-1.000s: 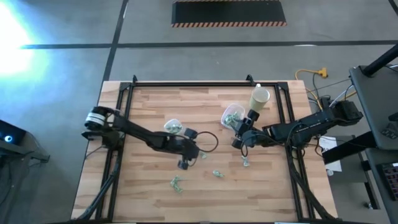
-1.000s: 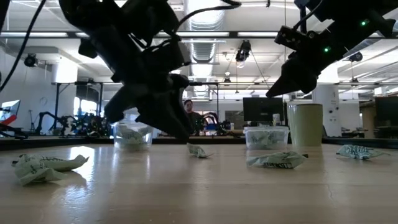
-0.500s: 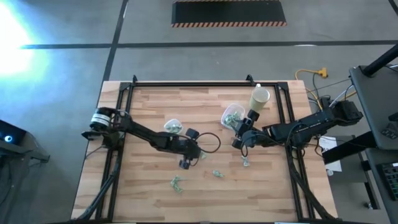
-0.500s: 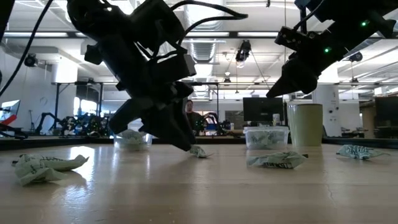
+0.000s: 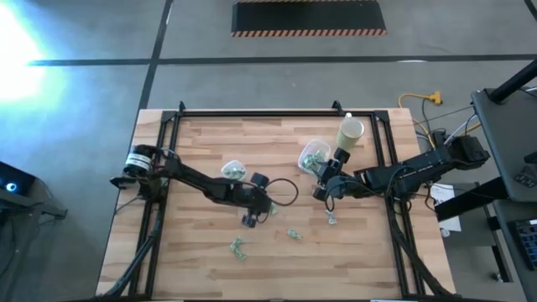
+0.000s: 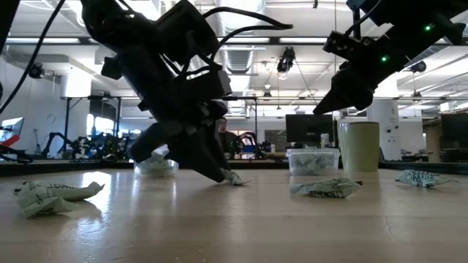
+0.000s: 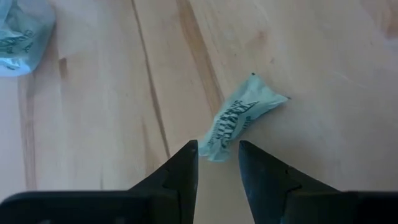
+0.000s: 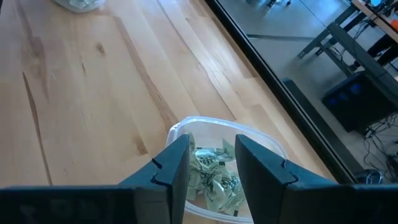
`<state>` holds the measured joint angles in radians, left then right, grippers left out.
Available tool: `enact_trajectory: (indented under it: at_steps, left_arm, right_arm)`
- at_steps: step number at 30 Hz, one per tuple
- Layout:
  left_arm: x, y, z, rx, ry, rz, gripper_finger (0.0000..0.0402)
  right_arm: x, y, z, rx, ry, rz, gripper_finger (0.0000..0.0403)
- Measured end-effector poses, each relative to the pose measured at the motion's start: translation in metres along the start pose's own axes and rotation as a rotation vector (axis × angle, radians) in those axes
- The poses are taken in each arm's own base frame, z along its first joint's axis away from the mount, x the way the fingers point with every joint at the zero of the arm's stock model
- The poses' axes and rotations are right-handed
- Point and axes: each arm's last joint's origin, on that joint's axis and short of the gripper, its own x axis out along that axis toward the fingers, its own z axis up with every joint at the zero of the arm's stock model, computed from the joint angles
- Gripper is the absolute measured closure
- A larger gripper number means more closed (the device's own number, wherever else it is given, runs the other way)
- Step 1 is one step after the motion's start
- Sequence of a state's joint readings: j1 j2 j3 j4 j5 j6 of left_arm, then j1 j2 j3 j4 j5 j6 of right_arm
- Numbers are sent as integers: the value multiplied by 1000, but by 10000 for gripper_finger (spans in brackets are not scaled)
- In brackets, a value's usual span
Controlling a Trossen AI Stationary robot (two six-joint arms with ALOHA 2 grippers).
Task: Pick and place items into bin
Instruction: Put the stevia packet into the left transparent bin
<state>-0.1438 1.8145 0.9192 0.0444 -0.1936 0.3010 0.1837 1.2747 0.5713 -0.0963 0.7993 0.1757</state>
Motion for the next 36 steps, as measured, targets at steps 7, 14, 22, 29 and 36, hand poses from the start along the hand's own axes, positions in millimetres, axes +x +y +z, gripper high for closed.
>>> enact_trajectory:
  at_steps: [7,14,22,29,36]
  left_arm:
    - [0,0,0,-1,-1,2,347]
    - [-2,1,1,8,0,11,396]
    - [-21,10,1,-24,83,182,400]
    - [-53,14,-11,-80,184,391,400]
    - [-91,18,-30,-168,196,554,400]
  right_arm:
    - [0,0,0,0,1,6,289]
    - [0,1,0,-1,4,21,291]
    - [0,1,-3,-8,12,21,294]
    - [1,1,-5,-9,17,20,296]
    - [1,1,-7,-7,19,20,301]
